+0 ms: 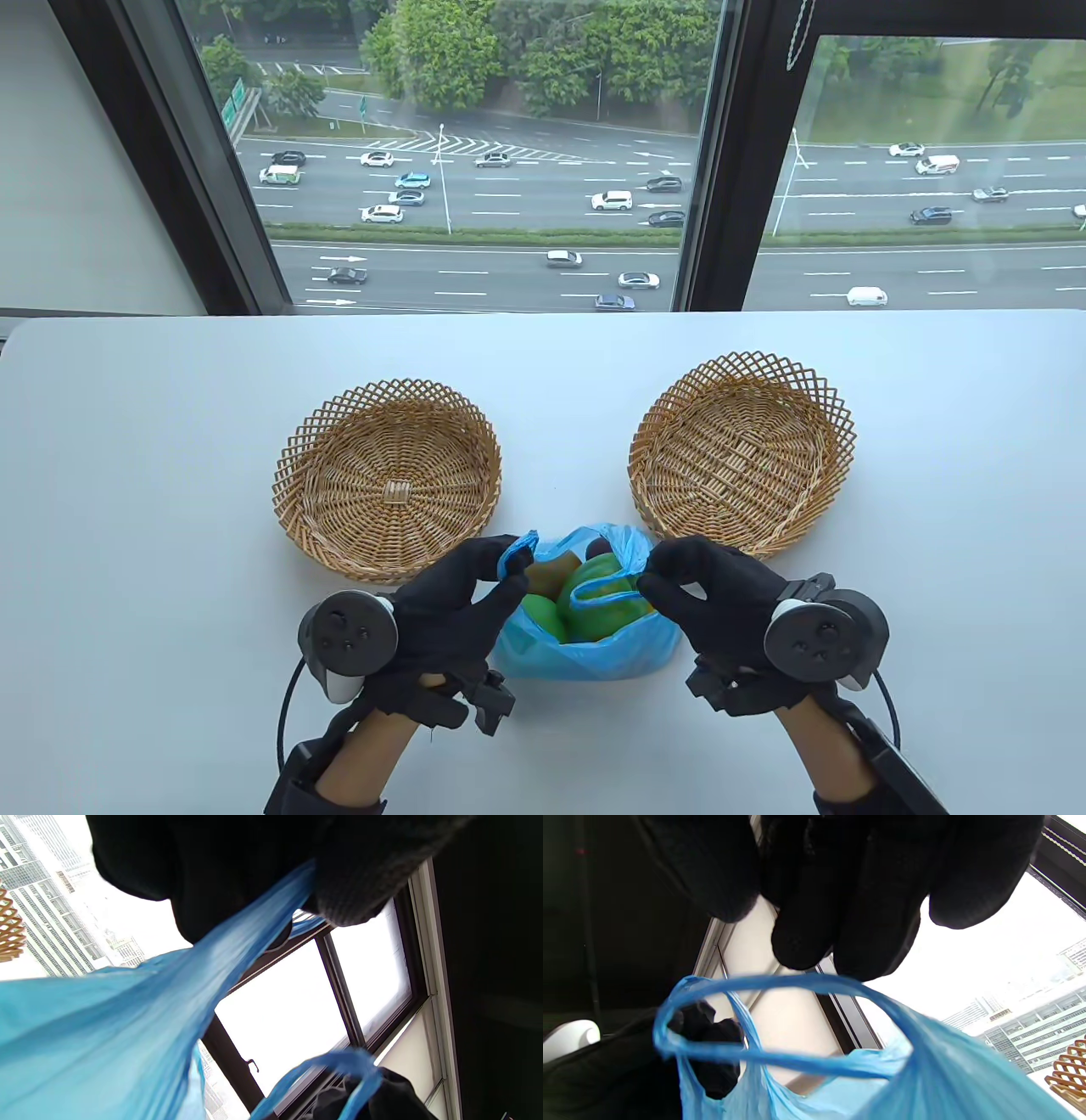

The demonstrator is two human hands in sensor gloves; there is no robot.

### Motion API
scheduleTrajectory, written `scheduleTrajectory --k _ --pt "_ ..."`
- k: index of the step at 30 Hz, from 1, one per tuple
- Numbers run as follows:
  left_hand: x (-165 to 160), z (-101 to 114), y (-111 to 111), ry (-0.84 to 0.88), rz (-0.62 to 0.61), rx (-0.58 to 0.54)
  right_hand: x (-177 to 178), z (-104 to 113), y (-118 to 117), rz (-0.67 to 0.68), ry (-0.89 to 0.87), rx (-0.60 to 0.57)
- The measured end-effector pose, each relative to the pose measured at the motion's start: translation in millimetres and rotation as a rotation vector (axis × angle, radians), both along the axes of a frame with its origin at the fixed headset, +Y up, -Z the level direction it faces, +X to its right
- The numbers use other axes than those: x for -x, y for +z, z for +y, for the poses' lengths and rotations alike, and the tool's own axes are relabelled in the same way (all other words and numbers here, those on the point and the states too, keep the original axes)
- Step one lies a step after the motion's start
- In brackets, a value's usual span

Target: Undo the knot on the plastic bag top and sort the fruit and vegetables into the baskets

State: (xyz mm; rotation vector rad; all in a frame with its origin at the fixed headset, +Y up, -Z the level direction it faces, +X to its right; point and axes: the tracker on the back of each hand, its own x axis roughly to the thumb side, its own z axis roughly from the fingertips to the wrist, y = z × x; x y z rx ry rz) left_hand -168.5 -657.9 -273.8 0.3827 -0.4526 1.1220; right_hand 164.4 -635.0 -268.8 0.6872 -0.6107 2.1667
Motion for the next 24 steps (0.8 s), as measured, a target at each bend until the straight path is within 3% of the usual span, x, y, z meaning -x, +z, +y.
scheduleTrajectory --k 3,9,12,14,19,22,24 --pt "2.4 1.0 0.0 -0.025 0.027 -0.031 0.0 0.9 0.8 -0.009 0.064 -0.017" --pt "-4.3 0.1 1.7 -0.046 -0.009 -0.049 26.8 -4.8 13.5 0.099 0.44 -0.03" --pt "-4.3 0.5 1.6 -0.042 -0.023 -0.056 41.6 -5.3 22.4 -0.06 0.545 -0.157" --pt "-2.5 1.5 2.0 -0.02 -0.021 -0.067 43.2 -0.5 24.1 -0.111 0.502 -0.255" --pt "-0.9 2.6 2.3 -0.015 0.003 -0.096 32.4 4.6 20.5 -0.105 0.403 -0.227" --pt "-6.2 0.0 1.9 -0.016 -0.027 -0.084 37.2 0.8 16.7 -0.042 0.474 -0.118" --pt "-9.0 -0.6 1.9 -0.02 -0.041 -0.088 45.1 -3.4 16.0 -0.029 0.534 -0.105"
